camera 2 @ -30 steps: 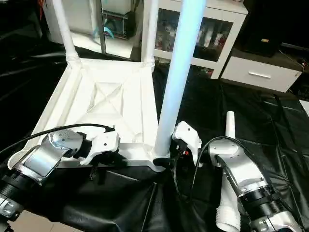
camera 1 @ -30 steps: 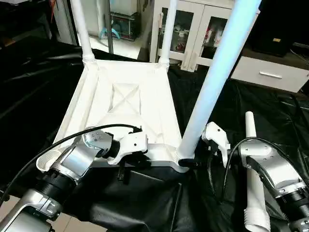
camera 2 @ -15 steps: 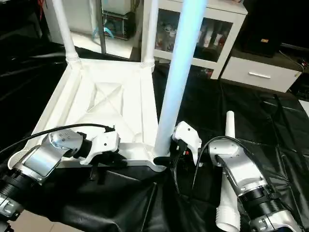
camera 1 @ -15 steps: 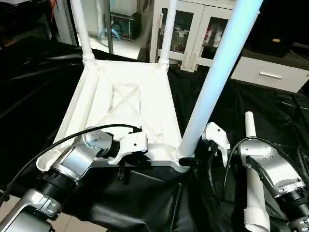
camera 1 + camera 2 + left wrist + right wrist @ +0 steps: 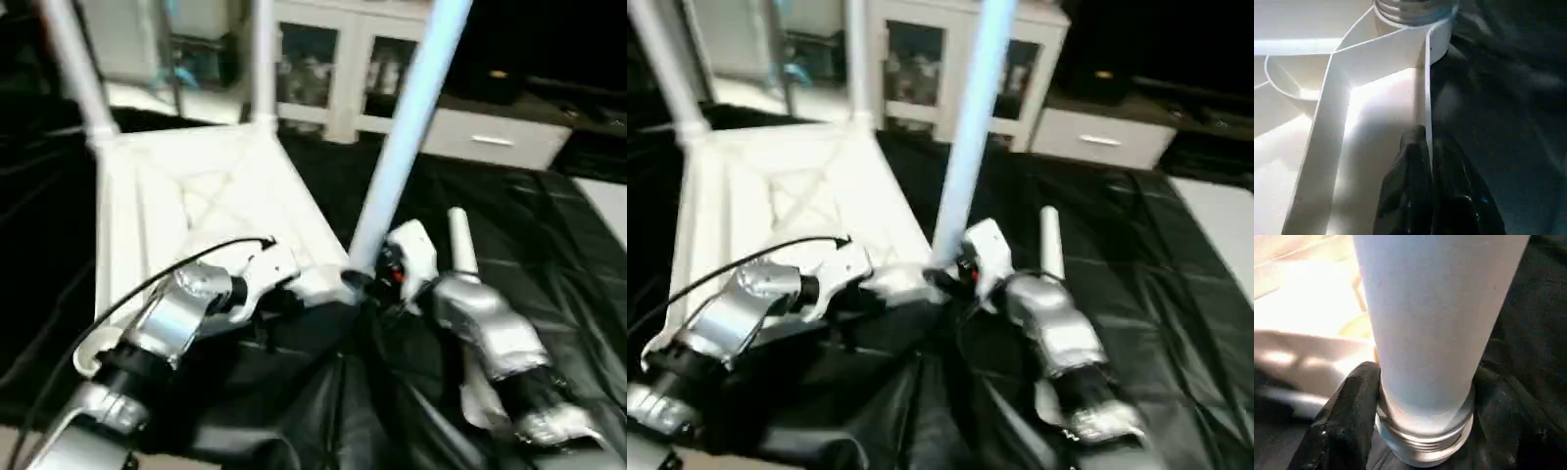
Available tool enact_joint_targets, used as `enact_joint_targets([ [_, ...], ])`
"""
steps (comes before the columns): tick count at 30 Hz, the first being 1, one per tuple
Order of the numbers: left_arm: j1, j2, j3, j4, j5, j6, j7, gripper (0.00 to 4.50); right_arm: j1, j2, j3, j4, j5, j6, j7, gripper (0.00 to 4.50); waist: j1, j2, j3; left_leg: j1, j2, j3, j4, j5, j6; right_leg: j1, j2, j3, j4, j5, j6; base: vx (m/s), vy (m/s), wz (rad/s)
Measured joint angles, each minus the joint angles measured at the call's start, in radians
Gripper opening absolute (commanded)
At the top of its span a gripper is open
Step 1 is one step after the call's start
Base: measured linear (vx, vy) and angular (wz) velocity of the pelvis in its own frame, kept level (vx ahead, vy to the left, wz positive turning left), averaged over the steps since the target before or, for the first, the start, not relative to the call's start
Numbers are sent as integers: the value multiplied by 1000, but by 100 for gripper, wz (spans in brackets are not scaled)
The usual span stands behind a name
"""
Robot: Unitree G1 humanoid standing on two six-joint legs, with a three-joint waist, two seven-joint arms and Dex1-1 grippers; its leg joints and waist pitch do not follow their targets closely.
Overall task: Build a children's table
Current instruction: Rotate leg to tighten
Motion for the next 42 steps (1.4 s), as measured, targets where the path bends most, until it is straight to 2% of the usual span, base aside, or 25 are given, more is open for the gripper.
enact_joint_targets([
  [1, -20, -30, 2, 21, 7, 23, 44, 0, -20, 36, -27, 37, -6, 0, -80, 257, 2, -7, 1, -3, 0, 12, -2, 0, 0, -2, 0, 16, 66, -45, -32, -92, -30, 16],
  [2, -28, -45, 3, 30, 10, 35, 70, 0, -30, 51, -42, 55, -7, -1, -121, 257, 14, -28, -4, -1, -1, 41, -6, 1, -1, -3, -1, 48, 103, -60, -30, -92, -30, 16],
  [3, -34, -53, 12, 29, 13, 40, 91, 0, -51, 64, -53, 77, -6, -1, -151, 257, 19, -60, -9, 4, -2, 50, -7, 1, -4, -14, -4, 67, 110, -54, 6, 36, -120, 17],
  [4, -38, -64, 19, 31, 14, 50, 105, 0, -70, 79, -59, 94, -6, -1, -186, 257, 32, -54, -9, 2, -3, 16, 37, -26, -24, -21, -7, 58, 106, -55, 6, 103, -103, -26],
  [5, -38, -71, 25, 31, 11, 58, 111, 0, -75, 81, -60, 99, -6, -2, -197, 257, 50, -36, -14, 0, -3, -28, 62, -28, -22, -20, -7, 39, 105, -54, 6, 103, -103, -26],
  [6, -43, -82, 31, 31, 11, 71, 126, 0, -84, 101, -73, 111, -3, -12, -224, 257, 55, -22, -19, 3, 2, -46, 58, -40, -49, -22, -9, 19, 103, -51, 5, 88, 24, -42],
  [8, -58, -92, 36, 40, 15, 96, 166, 0, -130, 155, -106, 178, -3, -37, -324, 257, 40, -32, -21, 5, 8, -39, 34, -22, -55, -23, 6, 30, 78, -22, -11, 0, 0, 0],
  [9, -60, -92, 37, 41, 15, 101, 171, 0, -138, 167, -111, 192, -4, -43, -348, 257, 37, -36, -20, 5, 11, -35, 30, -20, -58, -23, 6, 30, 74, -13, -15, 0, 0, 0],
  [12, -60, -87, 39, 42, 14, 102, 176, 0, -156, 191, -121, 228, -11, -77, -365, 257, 28, -37, -20, 6, 16, -26, 24, -20, -59, -21, 7, 30, 70, -15, -10, 0, 0, 0],
  [15, -60, -77, 39, 40, 14, 99, 174, 0, -157, 188, -120, 239, -18, -100, -348, 257, 28, -38, -21, 7, 16, -21, 9, -20, -59, -22, 7, 30, 59, -14, -10, 0, 0, 0],
  [20, -58, -59, 29, 15, 13, 102, 152, 0, -141, 149, -100, 211, -22, -115, -265, 257, 29, -35, -19, 6, 19, -17, 7, -16, -63, -22, 7, 30, 58, -11, -12, 0, 0, 0],
  [21, -57, -57, 28, 11, 12, 101, 147, 0, -135, 147, -98, 204, -22, -118, -253, 291, 29, -34, -18, 6, 19, -16, 7, -15, -61, -23, 7, 30, 58, -11, -12, 0, 0, 0],
  [24, -54, -45, 17, -4, 11, 95, 128, 0, -112, 115, -91, 159, -22, -104, -197, 312, 31, -33, -17, 6, 19, -14, 3, -14, -61, -23, 7, 30, 54, -12, -12, 0, 0, 0],
  [28, -45, -10, 3, -25, 10, 68, 89, 0, -52, 39, -56, 34, 0, -27, -44, 351, 38, -31, -16, 6, 20, -11, -4, -12, -57, -24, 7, 30, 50, -12, -12, 0, 0, 0],
  [32, -29, 44, -14, -55, 5, 44, 16, 0, -2, -125, -7, -102, 32, 48, 192, 379, 53, -28, -14, 7, 21, -8, -6, -13, -56, -23, 7, 30, 47, -12, -12, 0, 0, 0],
  [35, -15, 85, -34, -80, 0, 21, -49, 0, 42, -268, 59, -203, 42, 49, 406, 399, 58, -26, -13, 7, 22, -6, -6, -13, -56, -23, 7, 30, 46, -12, -12, 0, 0, 0],
  [37, -1, 117, -38, -96, -8, 2, -91, 0, 63, -324, 68, -224, 42, 41, 494, 399, 59, -26, -13, 7, 23, -4, -6, -13, -55, -23, 7, 30, 46, -12, -12, 0, 0, 0],
  [42, 0, 136, -47, -104, -9, -3, -137, 0, 62, -340, 79, -210, 22, 2, 557, 399, 60, -24, -12, 8, 29, 4, -4, -12, -55, -23, 7, 30, 47, -12, -12, 0, 0, 0],
])
